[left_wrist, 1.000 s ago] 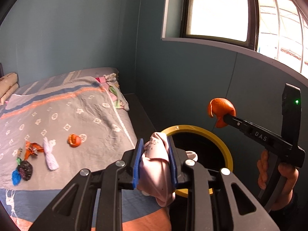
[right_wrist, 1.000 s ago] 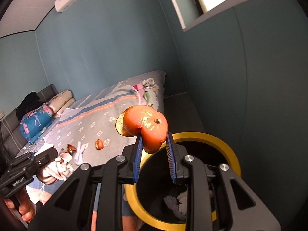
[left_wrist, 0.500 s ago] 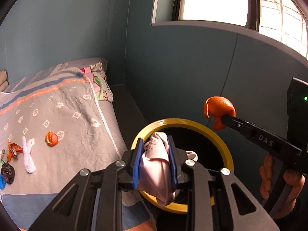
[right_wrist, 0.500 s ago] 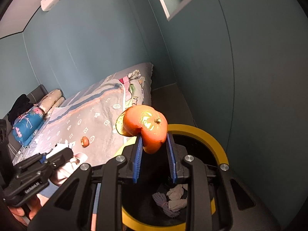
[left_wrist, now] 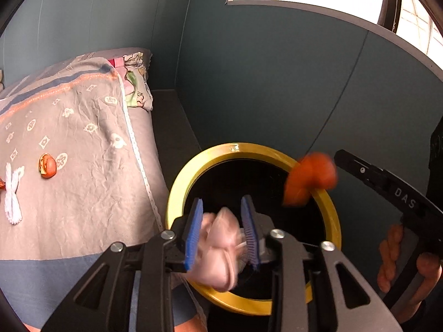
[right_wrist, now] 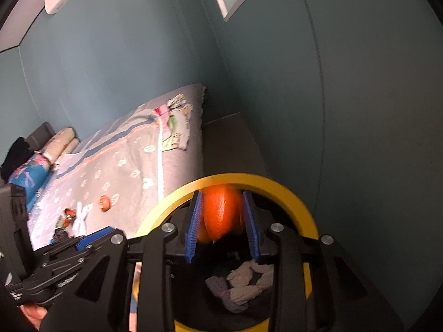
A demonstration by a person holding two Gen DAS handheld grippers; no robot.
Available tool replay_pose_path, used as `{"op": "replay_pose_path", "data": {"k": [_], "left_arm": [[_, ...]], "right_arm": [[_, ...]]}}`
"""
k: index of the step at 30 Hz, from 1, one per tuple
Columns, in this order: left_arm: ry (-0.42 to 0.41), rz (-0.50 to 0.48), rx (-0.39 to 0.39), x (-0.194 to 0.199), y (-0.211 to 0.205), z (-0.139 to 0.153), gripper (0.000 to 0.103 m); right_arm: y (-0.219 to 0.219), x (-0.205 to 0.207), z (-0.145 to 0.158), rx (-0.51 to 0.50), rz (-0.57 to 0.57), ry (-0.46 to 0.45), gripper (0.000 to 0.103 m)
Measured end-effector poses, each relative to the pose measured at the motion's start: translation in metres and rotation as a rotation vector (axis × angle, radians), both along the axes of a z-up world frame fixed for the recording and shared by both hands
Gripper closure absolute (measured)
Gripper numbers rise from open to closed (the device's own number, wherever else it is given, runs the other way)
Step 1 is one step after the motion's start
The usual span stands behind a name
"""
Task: Collect trash
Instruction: 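Open both tools over the bin, dropping the pink cloth and orange peel, then move both open tools back over the bed toward the remaining trash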
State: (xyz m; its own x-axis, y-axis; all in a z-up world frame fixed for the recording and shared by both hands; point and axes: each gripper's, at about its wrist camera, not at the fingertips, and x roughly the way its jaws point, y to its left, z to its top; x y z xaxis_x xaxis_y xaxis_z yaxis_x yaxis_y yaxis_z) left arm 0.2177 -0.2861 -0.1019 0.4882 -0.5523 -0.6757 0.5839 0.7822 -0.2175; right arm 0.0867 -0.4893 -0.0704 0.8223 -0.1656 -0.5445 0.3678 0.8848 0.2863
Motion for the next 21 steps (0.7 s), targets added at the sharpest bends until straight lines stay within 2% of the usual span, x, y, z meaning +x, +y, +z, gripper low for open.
{"op": "replay_pose_path", "data": {"k": [1,3,7,13,21], "left_arm": [[-0.008,0.006,0.000,-0.001,0.001,0.001,0.057],[-0.025,0.016,-0.010,-0.003,0.006,0.005,0.050],[-0.047,0.039,-0.031,-0.005,0.019,0.013,0.037],[-0.077,0.088,-0.046,-0.003,0.041,0.023,0.024],[-0.127,0.159,-0.081,-0.010,0.077,0.041,0.014]], "right_arm": [[0.001,0.000,0.001,-0.007,-0.008,-0.002,0.064],[0.001,0.000,0.001,0.000,-0.017,-0.013,0.057],[0.001,0.001,0.000,0.020,-0.024,-0.012,0.055],[0.006,0.001,0.004,0.028,-0.017,-0.028,0.046],[0.021,0.006,0.014,0.032,0.016,-0.056,0.035]]}}
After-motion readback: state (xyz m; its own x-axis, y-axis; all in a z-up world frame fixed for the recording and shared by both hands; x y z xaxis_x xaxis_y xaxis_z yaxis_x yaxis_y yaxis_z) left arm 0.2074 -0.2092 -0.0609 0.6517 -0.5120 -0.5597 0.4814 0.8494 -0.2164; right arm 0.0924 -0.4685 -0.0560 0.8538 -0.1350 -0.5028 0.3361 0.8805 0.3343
